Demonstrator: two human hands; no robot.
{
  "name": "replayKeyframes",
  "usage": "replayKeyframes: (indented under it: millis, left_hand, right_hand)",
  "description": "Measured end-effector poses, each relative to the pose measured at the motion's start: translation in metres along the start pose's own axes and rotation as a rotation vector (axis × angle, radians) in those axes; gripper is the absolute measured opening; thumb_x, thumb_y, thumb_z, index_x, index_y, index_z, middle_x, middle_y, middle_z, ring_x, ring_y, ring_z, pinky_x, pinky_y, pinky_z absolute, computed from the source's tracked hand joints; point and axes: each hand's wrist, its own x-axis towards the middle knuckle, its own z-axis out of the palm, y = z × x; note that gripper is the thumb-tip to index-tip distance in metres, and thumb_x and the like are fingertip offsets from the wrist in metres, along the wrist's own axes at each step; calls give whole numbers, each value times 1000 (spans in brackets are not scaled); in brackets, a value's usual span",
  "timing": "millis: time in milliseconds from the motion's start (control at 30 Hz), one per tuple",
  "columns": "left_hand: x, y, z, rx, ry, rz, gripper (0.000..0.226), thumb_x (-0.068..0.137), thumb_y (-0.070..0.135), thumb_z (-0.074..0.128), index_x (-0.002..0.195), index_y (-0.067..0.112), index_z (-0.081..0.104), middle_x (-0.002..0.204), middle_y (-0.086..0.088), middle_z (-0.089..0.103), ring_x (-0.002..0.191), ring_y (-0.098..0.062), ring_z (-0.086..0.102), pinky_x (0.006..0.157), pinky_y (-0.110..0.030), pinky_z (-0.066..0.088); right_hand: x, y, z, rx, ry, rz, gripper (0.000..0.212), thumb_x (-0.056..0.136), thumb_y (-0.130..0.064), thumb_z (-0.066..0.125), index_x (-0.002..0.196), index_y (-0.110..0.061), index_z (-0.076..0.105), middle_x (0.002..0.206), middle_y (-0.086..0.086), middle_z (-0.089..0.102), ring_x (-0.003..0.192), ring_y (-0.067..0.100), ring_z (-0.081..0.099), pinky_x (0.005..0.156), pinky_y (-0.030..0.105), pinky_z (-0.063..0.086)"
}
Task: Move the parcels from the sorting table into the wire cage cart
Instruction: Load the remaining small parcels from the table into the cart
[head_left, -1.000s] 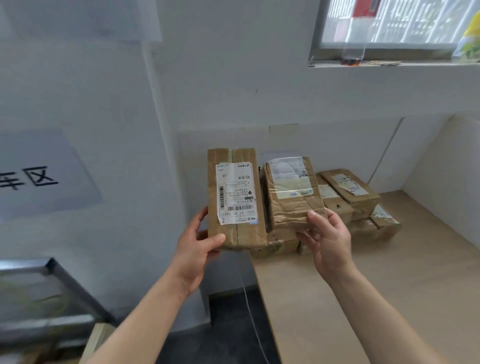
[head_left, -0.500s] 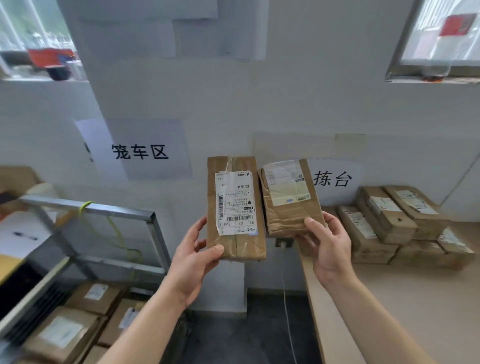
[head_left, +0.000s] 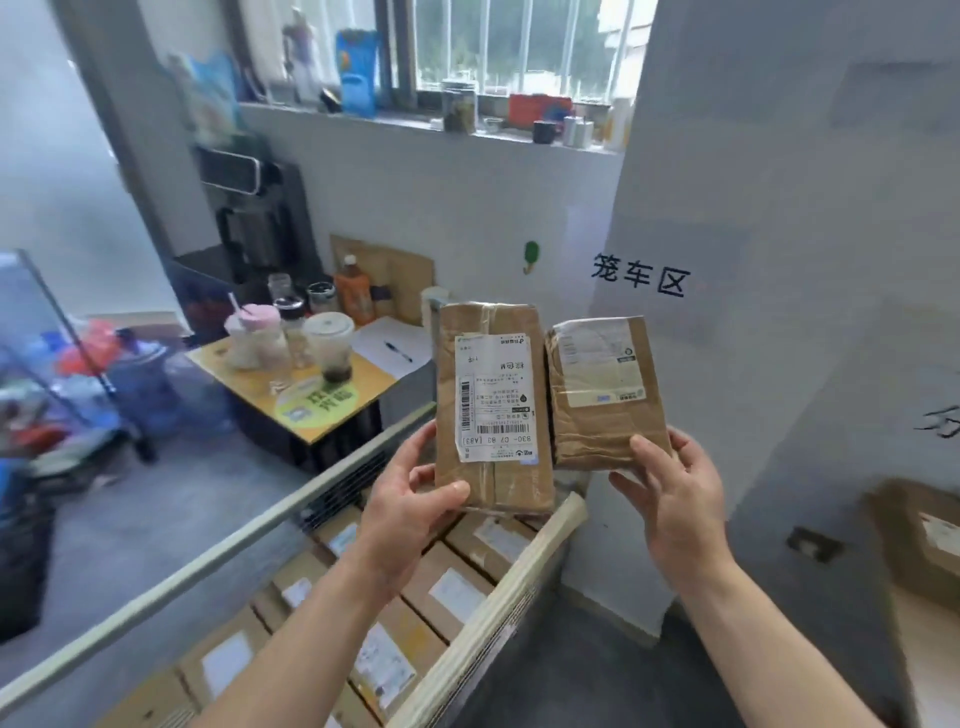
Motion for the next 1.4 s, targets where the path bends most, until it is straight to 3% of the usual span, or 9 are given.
replayKeyframes:
  millis: [100,267,467,667,800,967,1100,1233,1400]
  left_hand:
    - [-26,19,-62,28,69,57,74,70,14,77,135,42,55,125,-19,64,108,-34,68,82,-36,58]
    - [-67,40,-142,10,202,139,63,74,11,72,127,43,60,119,-17,69,110,-37,67,86,-43,58]
    - [-105,41,-211,24,405,152,60,89,-7,62,135,31,55,110,-16,73,100,-31,72,76,-29,58]
    - [-125,27,-258,7,596,88,60,90,-8,61,135,32,55,111,-15,73,95,-23,72,72,-26,57]
    - [-122,7,-279,-36,730,30,62,89,-7,63,136,33,54,113,-17,72,93,-24,71,73,-31,56]
    - [-114,-37,-295,-98,886,-46,67,87,-8,64,141,30,50,113,-12,73,101,-30,72,78,-37,56]
    - [-115,-87,-307,-168,977,-153,71,85,-7,66,141,32,47,113,-11,74,100,-29,72,79,-40,56]
    - [-116,-142,-326,-218,1040,-262,77,81,-5,69,146,30,43,114,-8,74,105,-31,71,94,-56,53]
    - [-108,-206,-356,-257,1045,-395,80,87,-4,67,152,29,35,128,-6,67,115,-28,65,101,-56,49]
  right_hand:
    - [-24,18,62,22,-101,24,55,80,-28,72,128,-9,54,112,10,75,105,30,72,89,46,55]
    - [-51,46,151,66,-212,94,48,83,-21,72,126,-10,55,108,9,76,99,26,74,77,36,60]
    - [-64,90,228,9,-348,186,38,93,-13,68,128,-6,56,108,10,76,101,28,73,90,47,57]
    - [-65,152,282,-29,-464,346,33,92,-11,69,123,-6,58,105,12,76,101,29,73,86,44,60]
    - [-56,193,304,-85,-533,458,24,94,-10,67,116,-7,60,102,10,77,95,24,75,71,31,62]
    - [-37,246,310,-183,-603,569,29,94,-13,68,121,-8,59,106,10,77,100,25,74,81,38,61]
    - [-29,297,303,-272,-576,672,26,93,-12,70,117,-9,61,102,8,77,95,23,75,72,31,60]
    - [-32,355,295,-375,-506,786,25,90,-10,73,112,-6,63,98,12,76,83,18,76,63,27,59]
    - [-41,430,286,-490,-450,851,31,87,-11,77,115,-8,63,106,14,71,94,25,72,69,31,61]
